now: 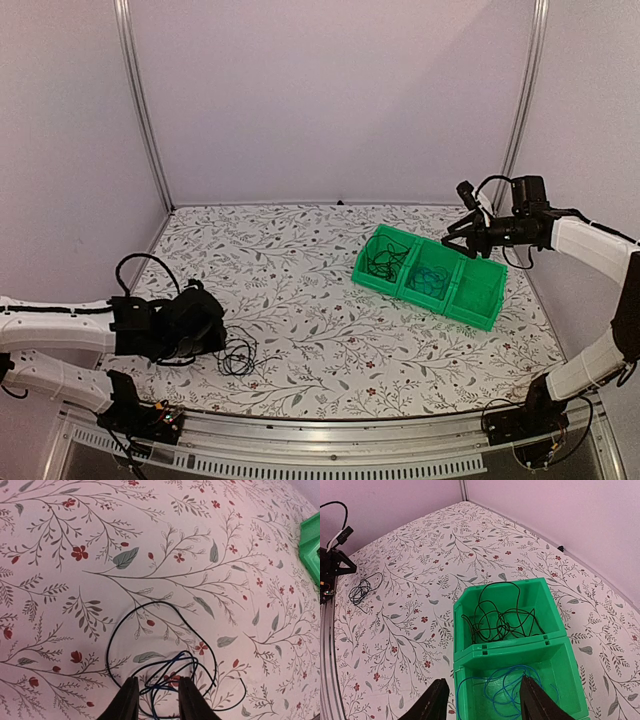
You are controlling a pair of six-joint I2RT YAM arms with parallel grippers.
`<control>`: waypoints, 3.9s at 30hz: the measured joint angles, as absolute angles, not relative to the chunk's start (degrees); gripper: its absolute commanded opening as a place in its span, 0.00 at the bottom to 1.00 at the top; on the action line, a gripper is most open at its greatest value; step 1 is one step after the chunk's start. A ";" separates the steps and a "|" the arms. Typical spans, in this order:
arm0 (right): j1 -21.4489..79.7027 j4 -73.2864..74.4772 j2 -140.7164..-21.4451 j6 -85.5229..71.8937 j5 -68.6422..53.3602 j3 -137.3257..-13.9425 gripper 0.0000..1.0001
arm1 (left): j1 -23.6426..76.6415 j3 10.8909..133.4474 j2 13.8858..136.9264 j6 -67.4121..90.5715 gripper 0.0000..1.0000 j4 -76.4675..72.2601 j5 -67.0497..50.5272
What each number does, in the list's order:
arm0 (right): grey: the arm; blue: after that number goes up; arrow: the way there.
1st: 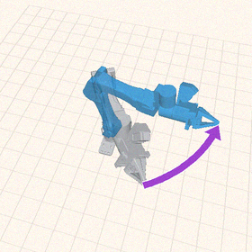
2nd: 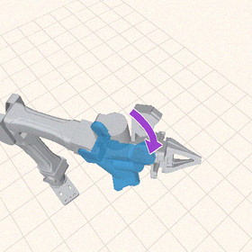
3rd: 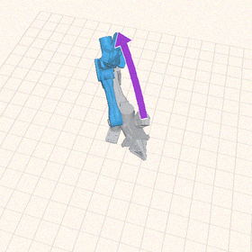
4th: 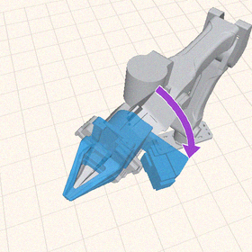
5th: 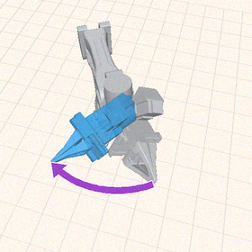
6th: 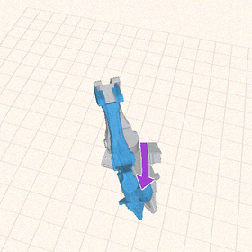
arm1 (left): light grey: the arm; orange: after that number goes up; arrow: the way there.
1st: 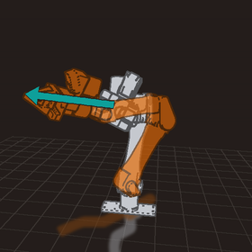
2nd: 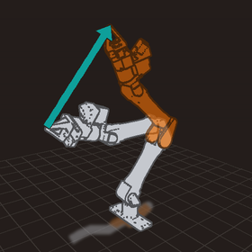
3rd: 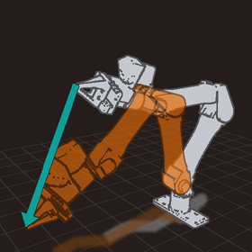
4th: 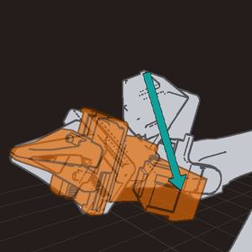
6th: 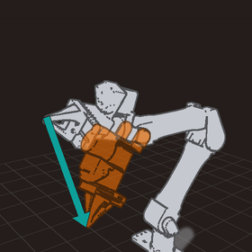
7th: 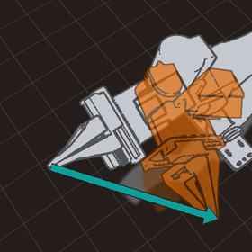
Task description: Untangle the cables
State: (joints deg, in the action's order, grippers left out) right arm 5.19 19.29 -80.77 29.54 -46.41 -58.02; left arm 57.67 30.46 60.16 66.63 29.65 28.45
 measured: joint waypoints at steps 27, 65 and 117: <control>6.00 18.79 -83.26 32.56 -46.13 -58.02 0.49 | 65.34 61.01 103.77 31.92 0.41 36.97 20.16; 41.78 19.59 -91.92 34.65 -38.13 -64.38 0.55 | 53.95 56.51 79.55 43.22 0.63 46.72 27.42; 57.63 34.89 -102.63 31.75 -25.30 -88.03 0.00 | 75.92 26.04 53.54 22.76 0.60 -0.69 25.56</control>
State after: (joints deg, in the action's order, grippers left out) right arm 57.63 34.89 -102.63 31.75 -25.30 -88.03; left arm 75.92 26.04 53.54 22.76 -0.69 25.56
